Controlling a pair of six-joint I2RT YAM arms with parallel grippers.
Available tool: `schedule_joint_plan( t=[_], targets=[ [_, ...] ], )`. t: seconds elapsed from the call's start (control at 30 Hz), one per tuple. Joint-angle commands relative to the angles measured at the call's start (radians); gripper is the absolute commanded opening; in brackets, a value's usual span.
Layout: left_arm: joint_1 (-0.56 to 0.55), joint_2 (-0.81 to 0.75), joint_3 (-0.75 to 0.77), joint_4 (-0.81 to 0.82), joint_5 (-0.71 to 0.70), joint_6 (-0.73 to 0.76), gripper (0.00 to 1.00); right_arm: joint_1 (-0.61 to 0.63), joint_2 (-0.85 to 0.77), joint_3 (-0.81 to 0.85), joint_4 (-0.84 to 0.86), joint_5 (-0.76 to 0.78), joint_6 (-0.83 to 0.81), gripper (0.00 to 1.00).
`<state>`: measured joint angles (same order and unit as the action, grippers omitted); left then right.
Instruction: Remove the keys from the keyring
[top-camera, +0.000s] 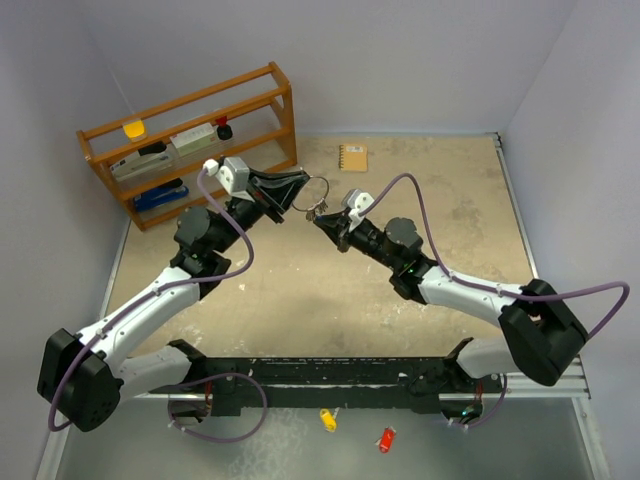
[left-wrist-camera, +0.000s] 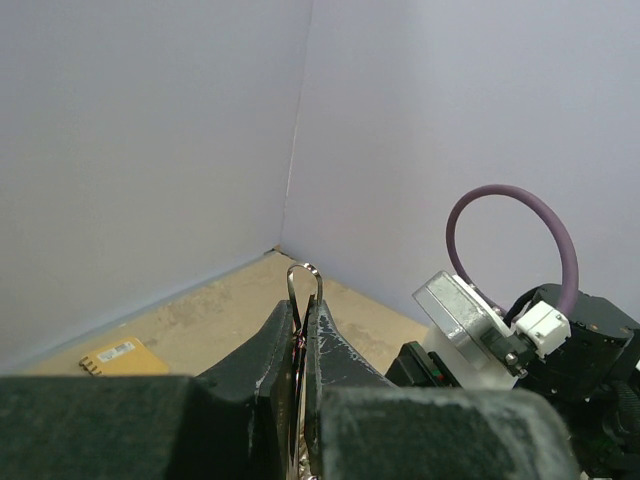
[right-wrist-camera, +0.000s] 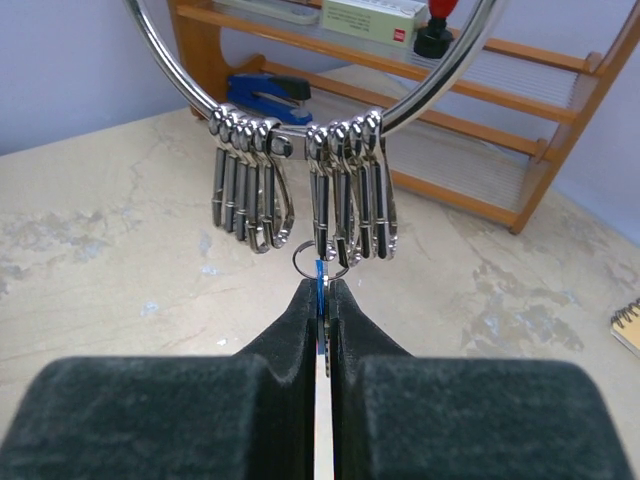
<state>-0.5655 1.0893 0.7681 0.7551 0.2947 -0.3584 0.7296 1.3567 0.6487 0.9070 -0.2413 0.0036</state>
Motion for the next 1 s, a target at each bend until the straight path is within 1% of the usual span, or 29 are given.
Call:
schedule_joint_plan(
  t=[0.0,0.03,0.13,0.2,0.3,0.33,0.37,0.4,0.47,0.6,0.77,0.8,0.83,0.93,0.97],
  targets=[
    [-0.005,0.004,0.023,0.067,-0.011,-0.008,0.00,0.007,-0.043,0.012,0.000,0.066,-0.038,0.00],
    [-0.005,0.004,0.024,0.059,-0.015,-0.008,0.01,0.008,-0.056,0.011,-0.020,0.083,-0.049,0.00],
    [-0.005,0.003,0.027,0.018,-0.036,0.006,0.11,0.010,-0.107,0.012,-0.083,0.135,-0.089,0.00],
    [-0.005,0.000,0.027,-0.011,-0.049,0.017,0.19,0.013,-0.145,0.023,-0.143,0.180,-0.115,0.00],
    [-0.005,-0.004,0.020,-0.032,-0.056,0.032,0.26,0.019,-0.203,0.047,-0.243,0.249,-0.158,0.00],
    [-0.005,-0.003,0.018,-0.035,-0.059,0.032,0.34,0.021,-0.221,0.052,-0.270,0.274,-0.174,0.00],
    [-0.005,-0.003,0.017,-0.039,-0.061,0.032,0.44,0.021,-0.241,0.061,-0.295,0.300,-0.188,0.00],
    [-0.005,-0.002,0.016,-0.040,-0.060,0.032,0.51,0.023,-0.267,0.066,-0.315,0.316,-0.203,0.00],
    [-0.005,0.003,0.014,-0.041,-0.056,0.032,0.52,0.023,-0.302,0.077,-0.354,0.337,-0.229,0.00],
    [-0.005,0.026,0.010,-0.016,-0.024,0.027,0.52,0.024,-0.345,0.111,-0.429,0.356,-0.276,0.00],
    [-0.005,0.076,-0.001,0.055,0.069,0.026,0.50,0.034,-0.377,0.168,-0.532,0.347,-0.291,0.00],
    [-0.006,0.090,-0.006,0.081,0.099,0.028,0.53,0.039,-0.378,0.187,-0.559,0.343,-0.292,0.00],
    [-0.005,0.107,-0.011,0.107,0.130,0.030,0.59,0.042,-0.379,0.204,-0.587,0.335,-0.295,0.00],
    [-0.005,0.161,-0.023,0.205,0.232,0.024,0.64,0.061,-0.375,0.247,-0.664,0.315,-0.310,0.00],
    [-0.005,0.180,-0.029,0.252,0.260,0.012,0.65,0.068,-0.371,0.289,-0.685,0.318,-0.320,0.00]
  ],
)
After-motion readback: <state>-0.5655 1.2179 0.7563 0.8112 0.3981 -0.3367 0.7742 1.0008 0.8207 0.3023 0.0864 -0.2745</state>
